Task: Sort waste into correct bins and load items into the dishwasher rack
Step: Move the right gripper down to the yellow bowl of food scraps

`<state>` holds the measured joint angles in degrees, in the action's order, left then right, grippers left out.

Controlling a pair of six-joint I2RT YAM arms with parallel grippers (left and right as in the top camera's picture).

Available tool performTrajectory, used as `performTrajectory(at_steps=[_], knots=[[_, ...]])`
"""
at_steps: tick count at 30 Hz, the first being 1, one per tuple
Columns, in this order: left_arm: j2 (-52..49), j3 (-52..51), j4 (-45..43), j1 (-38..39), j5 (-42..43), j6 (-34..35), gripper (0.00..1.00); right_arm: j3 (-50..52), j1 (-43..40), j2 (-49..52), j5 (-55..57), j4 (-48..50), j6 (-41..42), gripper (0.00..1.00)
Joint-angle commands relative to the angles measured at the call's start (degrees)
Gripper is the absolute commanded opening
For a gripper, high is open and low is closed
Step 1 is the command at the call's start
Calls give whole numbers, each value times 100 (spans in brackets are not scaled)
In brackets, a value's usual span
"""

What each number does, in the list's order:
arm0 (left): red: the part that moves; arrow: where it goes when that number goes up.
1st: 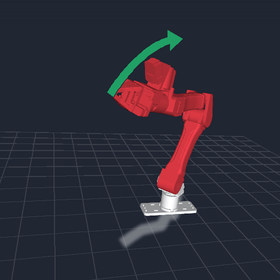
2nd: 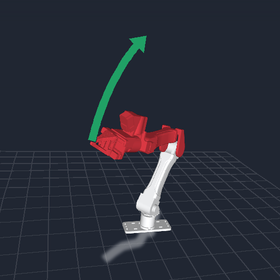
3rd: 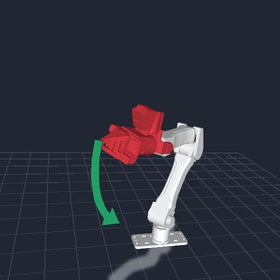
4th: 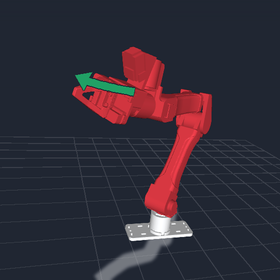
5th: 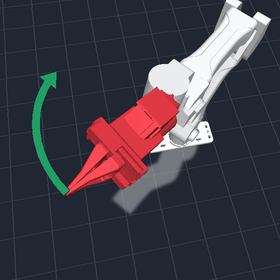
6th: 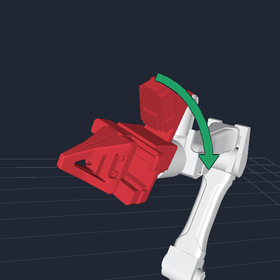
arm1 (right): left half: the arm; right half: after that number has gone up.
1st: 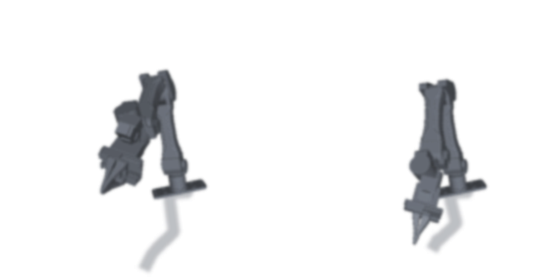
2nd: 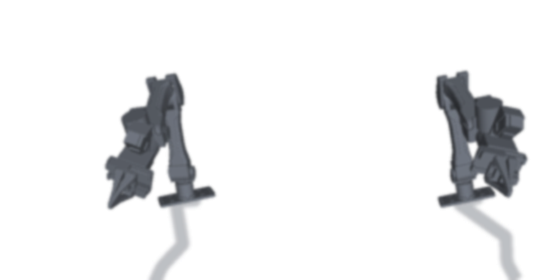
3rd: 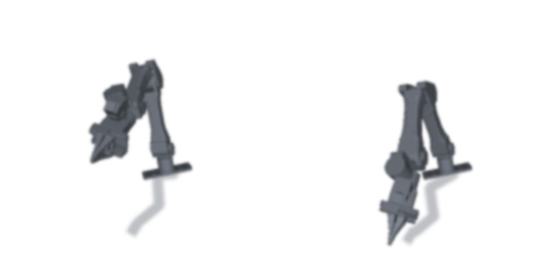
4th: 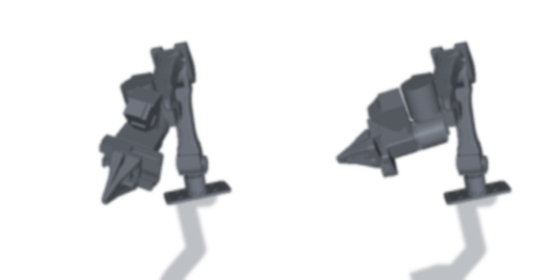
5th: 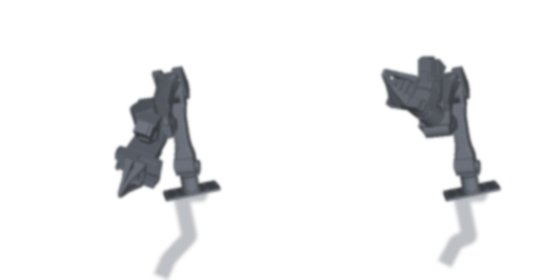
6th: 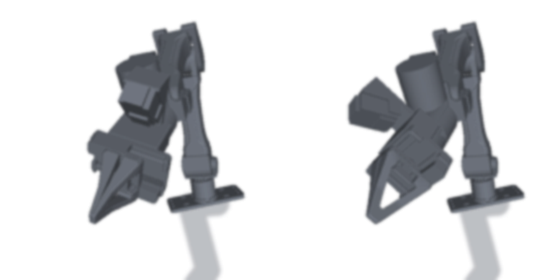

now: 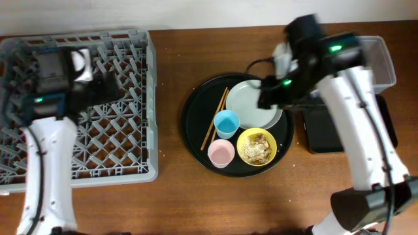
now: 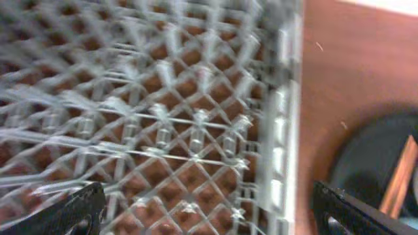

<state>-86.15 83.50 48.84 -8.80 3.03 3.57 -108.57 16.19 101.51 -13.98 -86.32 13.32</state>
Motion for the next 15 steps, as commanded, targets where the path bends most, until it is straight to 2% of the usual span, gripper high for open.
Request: performTrajectory(at_steps=[1,7,15], knots=[[186,111,4,-577,20,201,99,1104,522,-17,317,699,804,59],[186,109,2,-643,22,201,99,2914,968,-17,1176,2345,1921,57],[186,109,4,-643,20,201,99,3412,1029,-7,1172,2848,1989,55]])
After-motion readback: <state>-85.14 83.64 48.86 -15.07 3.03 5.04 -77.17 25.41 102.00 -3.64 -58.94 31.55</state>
